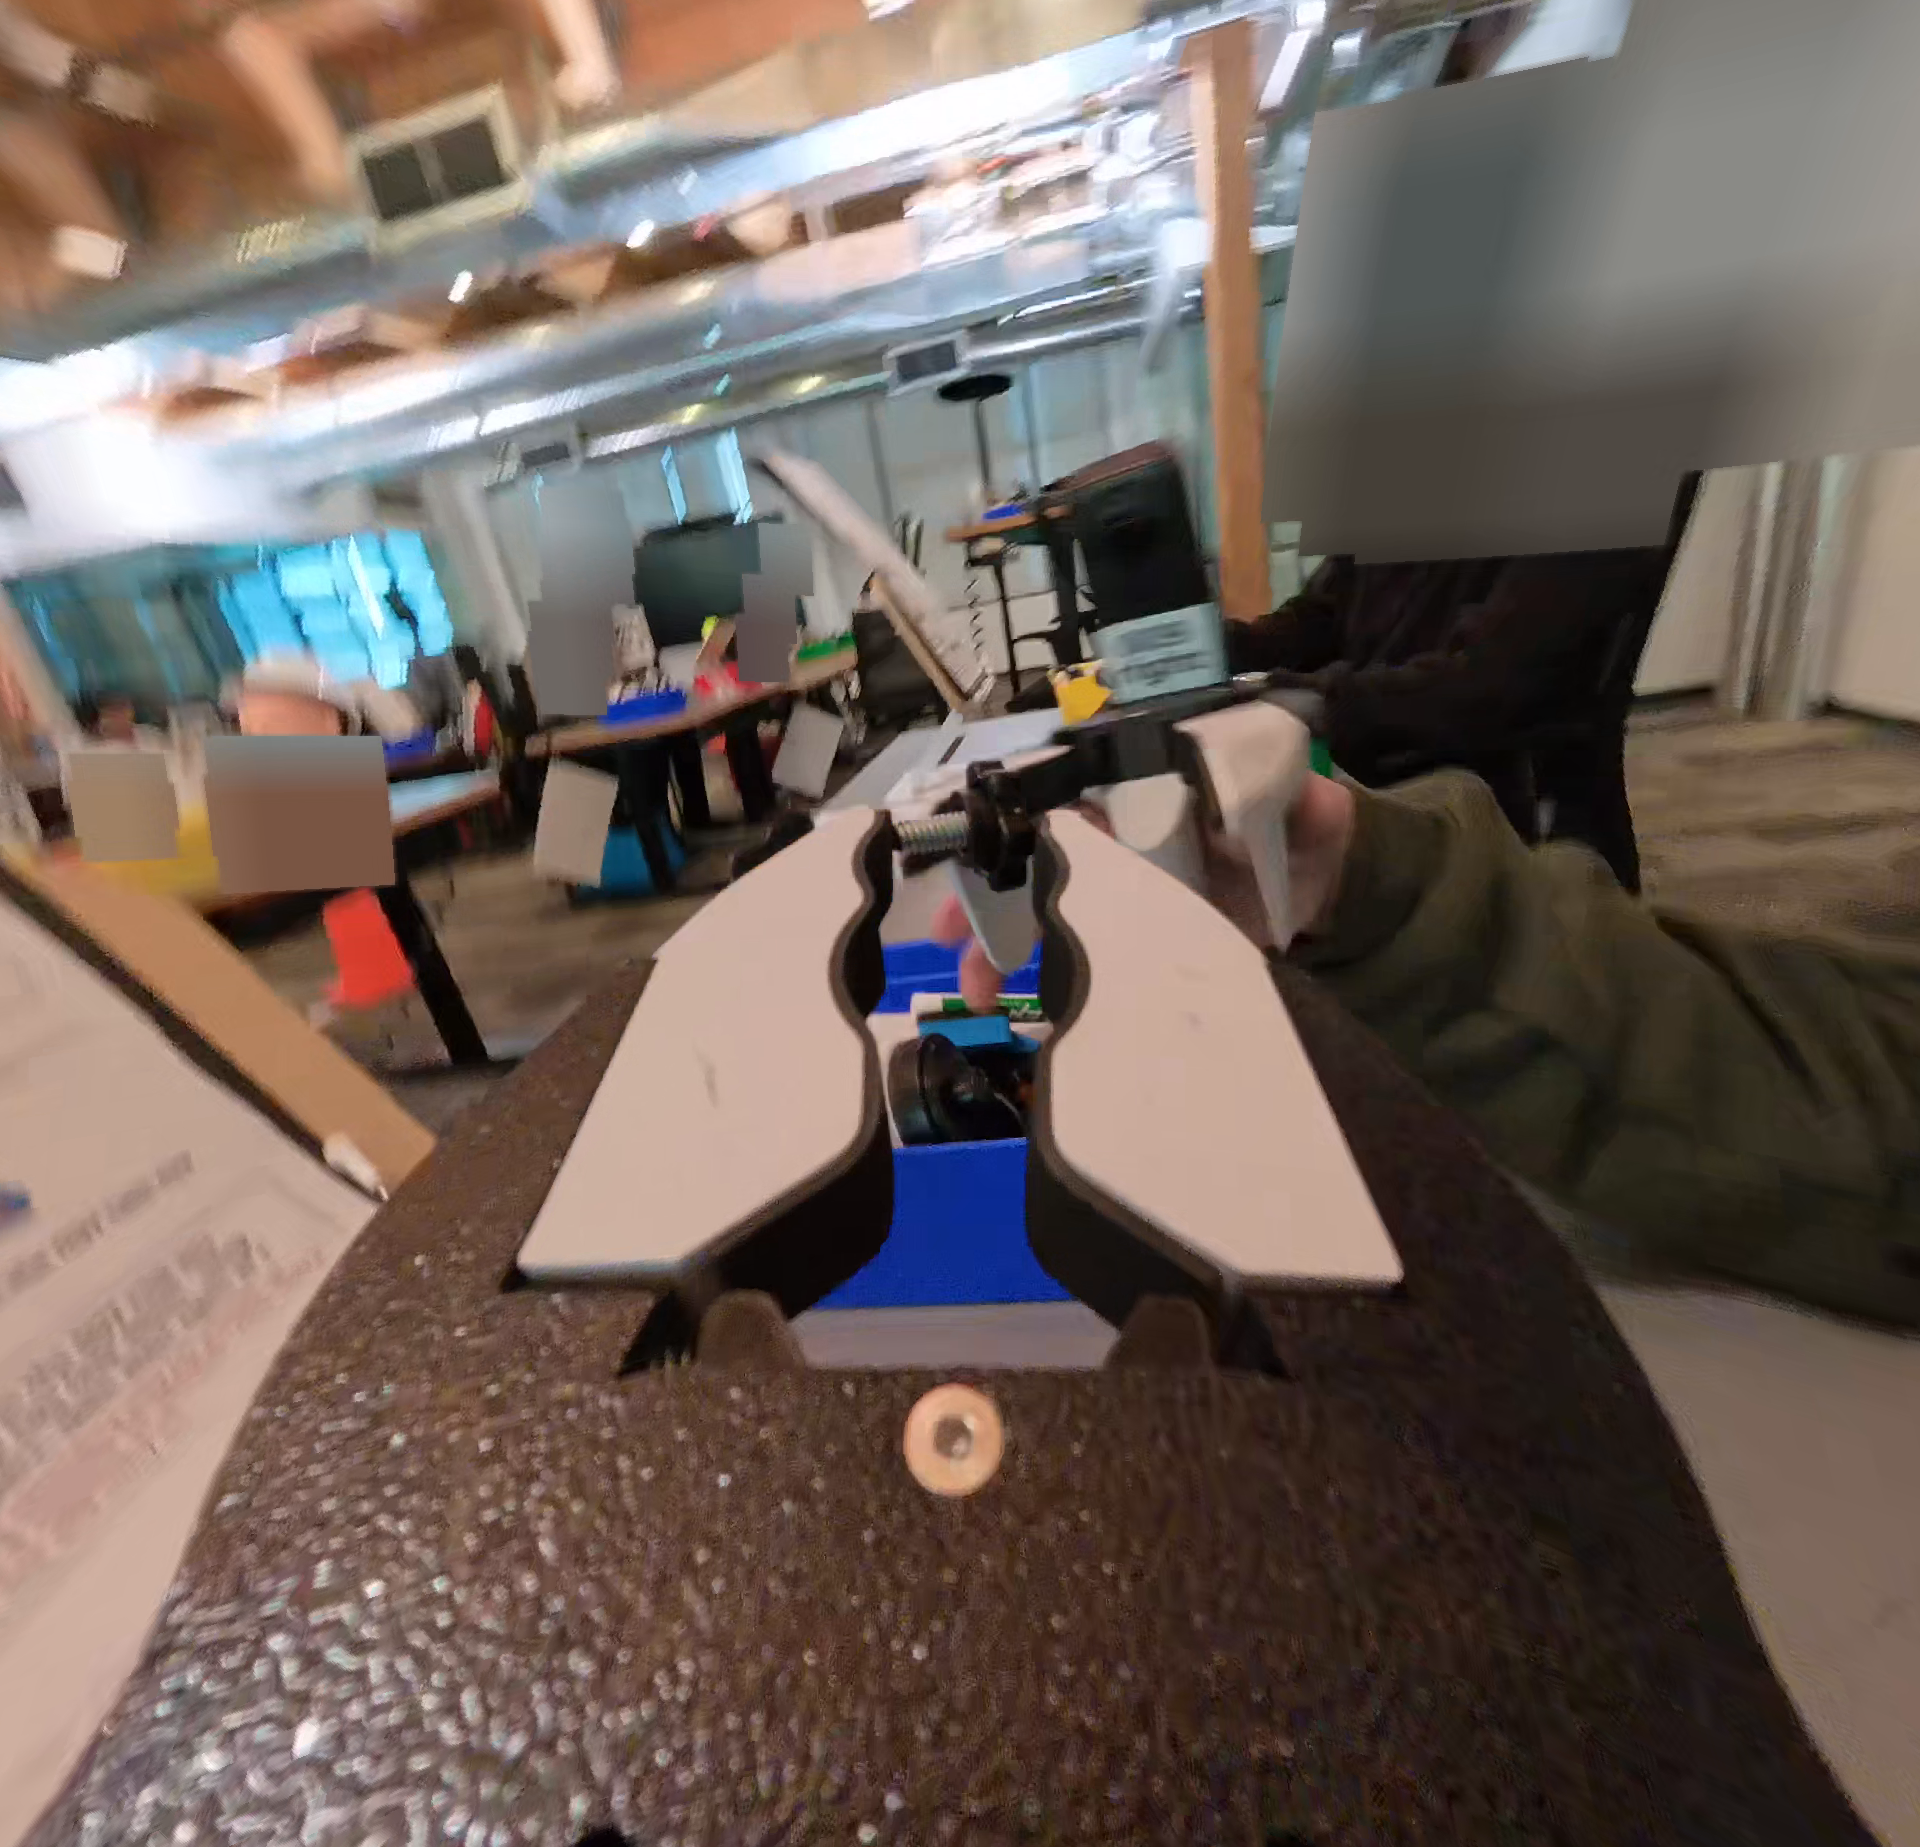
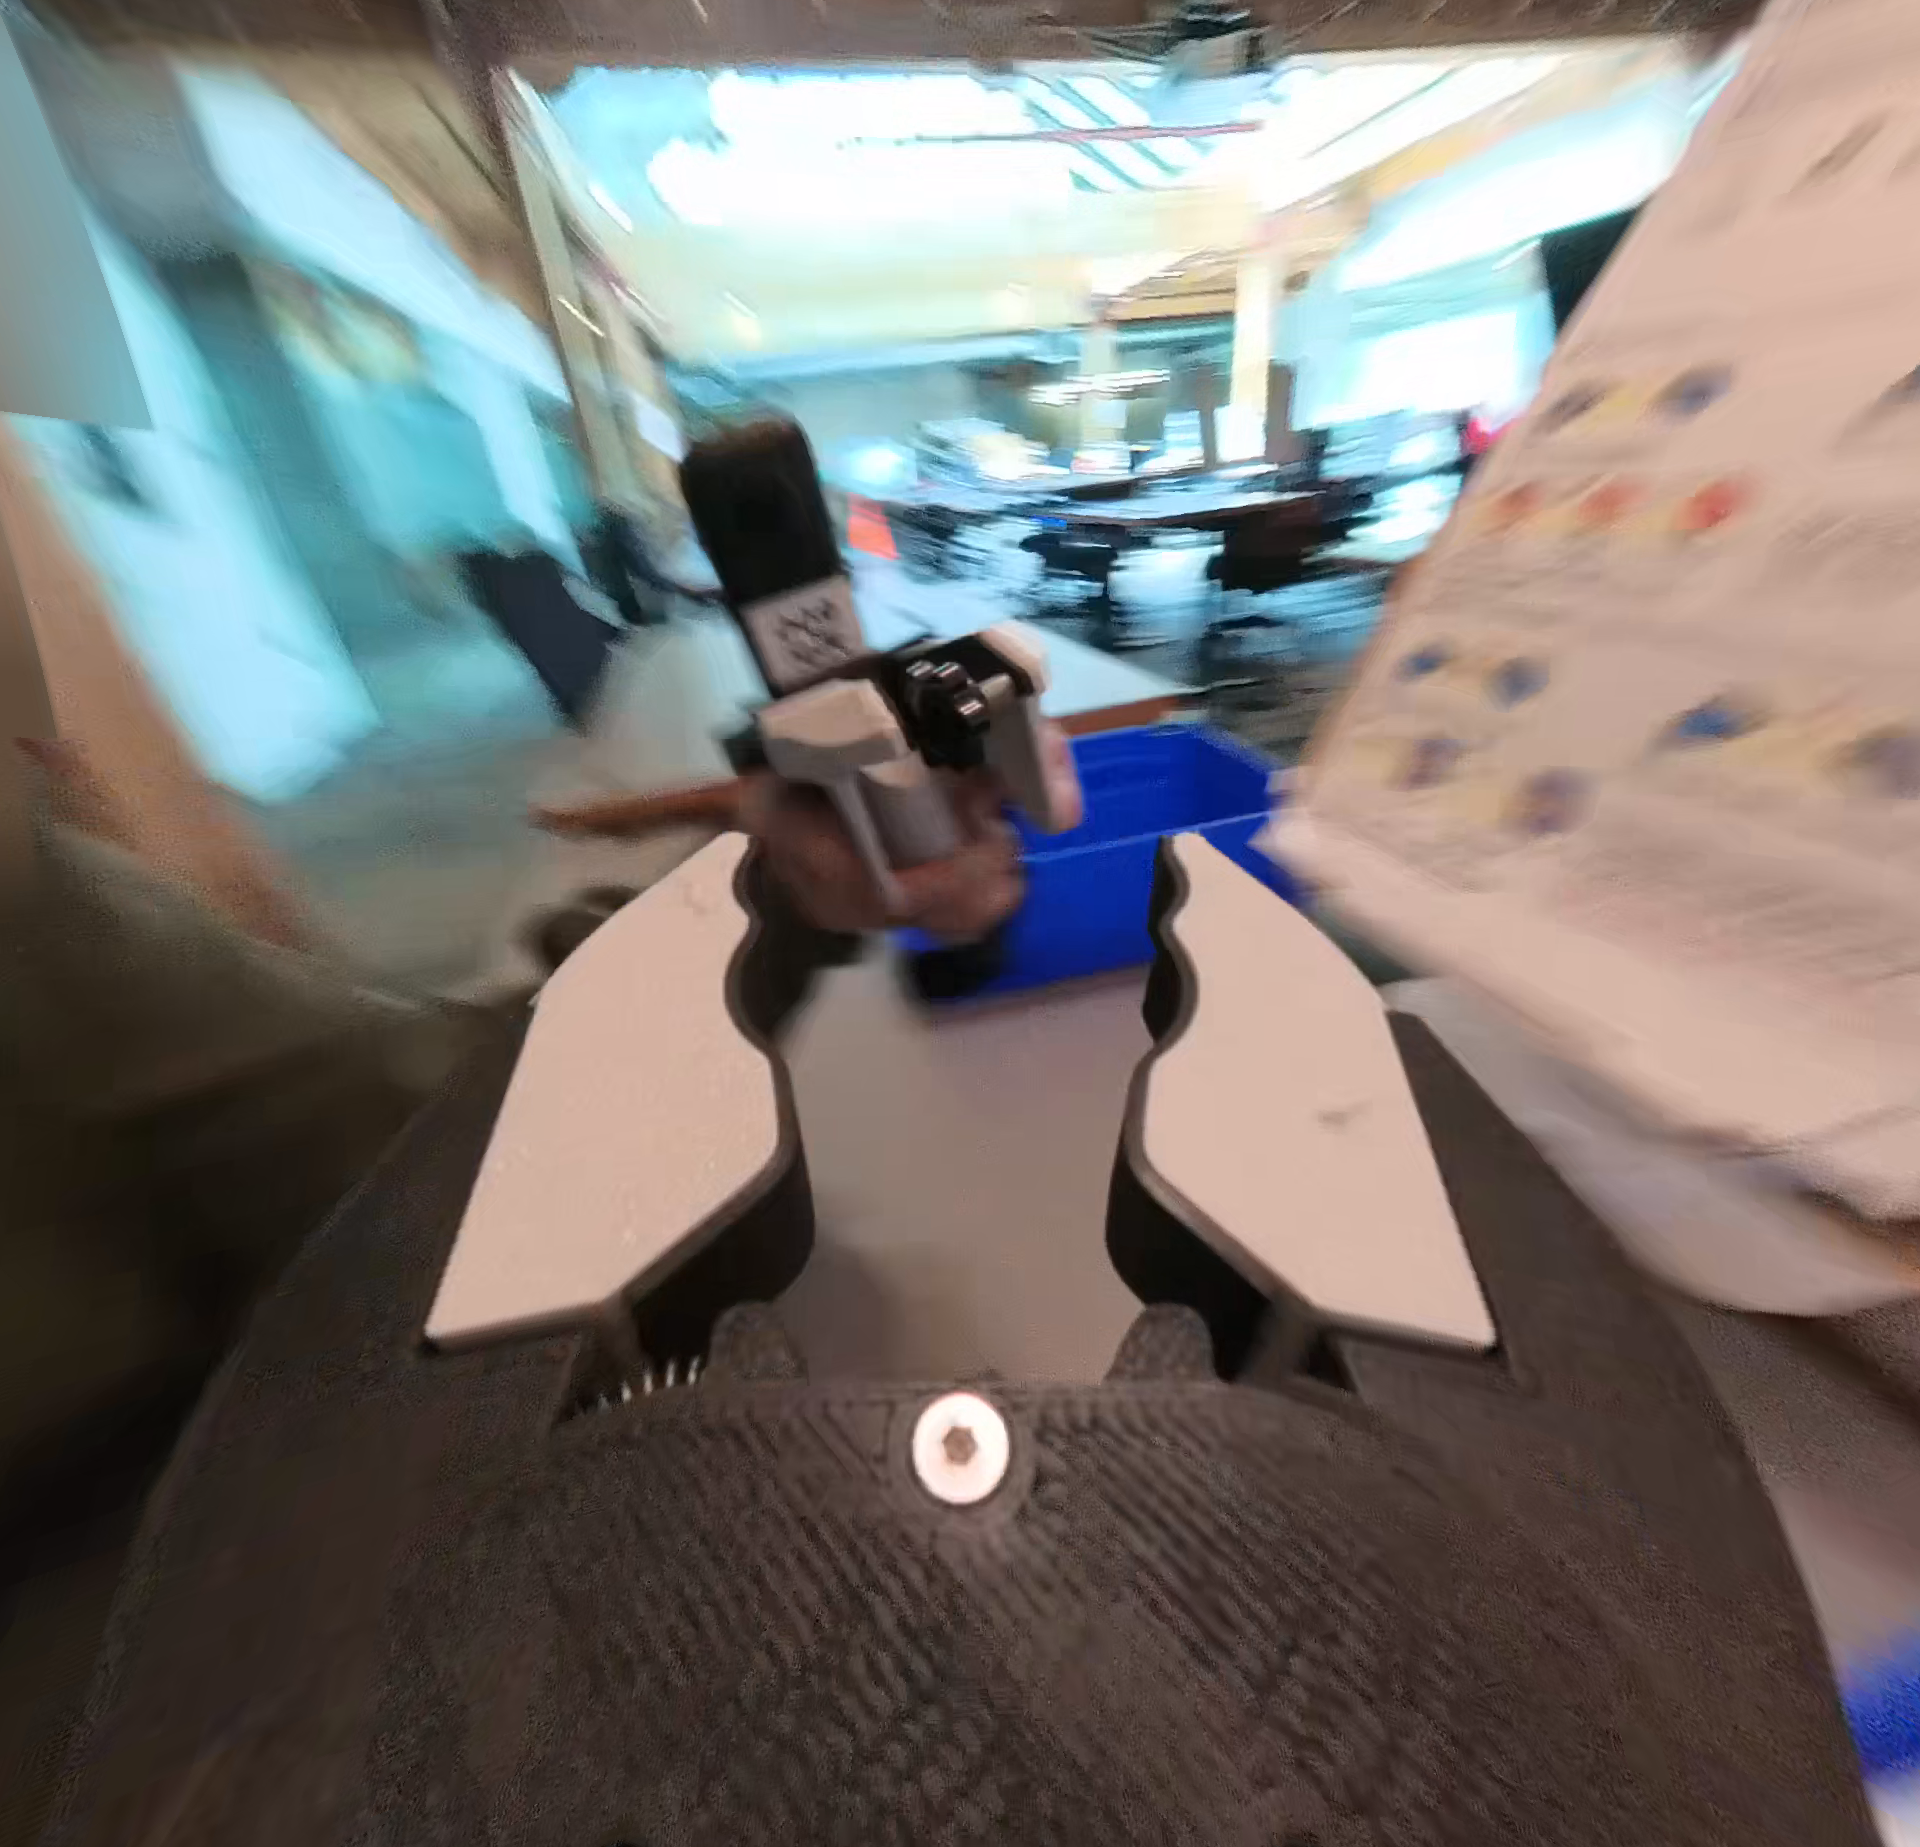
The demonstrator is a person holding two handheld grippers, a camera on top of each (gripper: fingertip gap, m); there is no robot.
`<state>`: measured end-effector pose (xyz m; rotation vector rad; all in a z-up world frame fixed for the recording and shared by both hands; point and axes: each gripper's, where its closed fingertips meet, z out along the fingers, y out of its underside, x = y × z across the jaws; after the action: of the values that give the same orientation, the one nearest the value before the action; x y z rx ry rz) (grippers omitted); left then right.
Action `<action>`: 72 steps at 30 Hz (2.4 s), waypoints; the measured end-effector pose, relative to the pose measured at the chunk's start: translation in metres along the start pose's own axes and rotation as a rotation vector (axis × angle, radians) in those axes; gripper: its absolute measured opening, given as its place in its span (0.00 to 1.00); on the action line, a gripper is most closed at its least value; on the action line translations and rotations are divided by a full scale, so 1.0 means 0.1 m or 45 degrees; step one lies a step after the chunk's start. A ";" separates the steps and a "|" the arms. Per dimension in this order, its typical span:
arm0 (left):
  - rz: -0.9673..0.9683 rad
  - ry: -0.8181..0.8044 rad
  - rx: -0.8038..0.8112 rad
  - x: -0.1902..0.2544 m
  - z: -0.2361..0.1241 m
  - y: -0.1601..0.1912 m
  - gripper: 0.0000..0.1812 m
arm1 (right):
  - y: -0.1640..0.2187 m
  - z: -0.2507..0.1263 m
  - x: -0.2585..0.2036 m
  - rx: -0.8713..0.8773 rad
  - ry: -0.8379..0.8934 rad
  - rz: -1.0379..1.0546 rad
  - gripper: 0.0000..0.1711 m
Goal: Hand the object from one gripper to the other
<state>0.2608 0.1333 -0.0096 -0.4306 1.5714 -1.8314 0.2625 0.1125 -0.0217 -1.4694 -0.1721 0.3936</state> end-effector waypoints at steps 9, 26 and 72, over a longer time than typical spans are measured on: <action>0.783 0.097 -0.083 0.29 0.03 0.17 0.14 | 0.24 0.14 -0.22 -0.085 -0.396 0.591 0.25; 0.968 0.080 -0.278 0.29 0.13 0.38 0.14 | 0.29 0.04 -0.12 -0.122 -0.333 0.536 0.14; 0.124 0.540 -0.297 0.60 -0.31 0.39 0.03 | 0.68 0.15 -0.21 -0.362 -0.308 0.168 0.42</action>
<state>0.2087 0.1134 -0.0639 -0.0628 2.0648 -1.7471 0.2271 0.1224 -0.0851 -1.7156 -0.3360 0.6764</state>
